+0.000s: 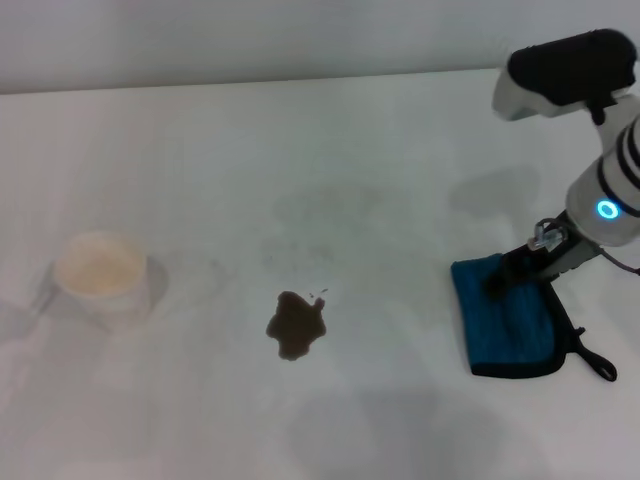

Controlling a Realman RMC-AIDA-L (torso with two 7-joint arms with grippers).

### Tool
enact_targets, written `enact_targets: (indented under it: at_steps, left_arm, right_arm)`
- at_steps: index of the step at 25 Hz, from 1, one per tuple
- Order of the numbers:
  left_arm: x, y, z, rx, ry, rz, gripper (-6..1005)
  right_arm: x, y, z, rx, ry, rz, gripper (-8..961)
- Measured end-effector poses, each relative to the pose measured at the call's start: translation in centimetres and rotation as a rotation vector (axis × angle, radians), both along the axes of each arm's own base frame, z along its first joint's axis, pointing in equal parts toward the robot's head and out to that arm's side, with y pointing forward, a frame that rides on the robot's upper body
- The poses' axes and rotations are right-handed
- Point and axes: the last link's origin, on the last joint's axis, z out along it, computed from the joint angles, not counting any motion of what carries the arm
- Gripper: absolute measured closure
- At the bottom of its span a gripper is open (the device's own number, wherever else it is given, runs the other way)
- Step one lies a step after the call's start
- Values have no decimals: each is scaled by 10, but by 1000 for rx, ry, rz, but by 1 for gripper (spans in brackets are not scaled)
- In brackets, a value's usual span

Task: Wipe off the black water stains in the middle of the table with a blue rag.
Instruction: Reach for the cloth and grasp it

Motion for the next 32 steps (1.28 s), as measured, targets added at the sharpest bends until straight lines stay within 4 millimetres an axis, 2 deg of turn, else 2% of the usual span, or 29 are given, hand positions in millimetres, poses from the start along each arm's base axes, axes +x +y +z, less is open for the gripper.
enact_targets:
  at_steps: [11,27,32]
  left_arm:
    - [0,-1,-3,-5,-4,6,116]
    - [-3,-3,-7,-17,-6,33,115]
    - [-3,-4,-9,-17,-18,37,116]
  right_arm:
    - [4,2,-18,-54,-25,8,207]
    - [8,3,-18,-73,-43,8,326]
    - [7,3,-19,-80,-48,18,503]
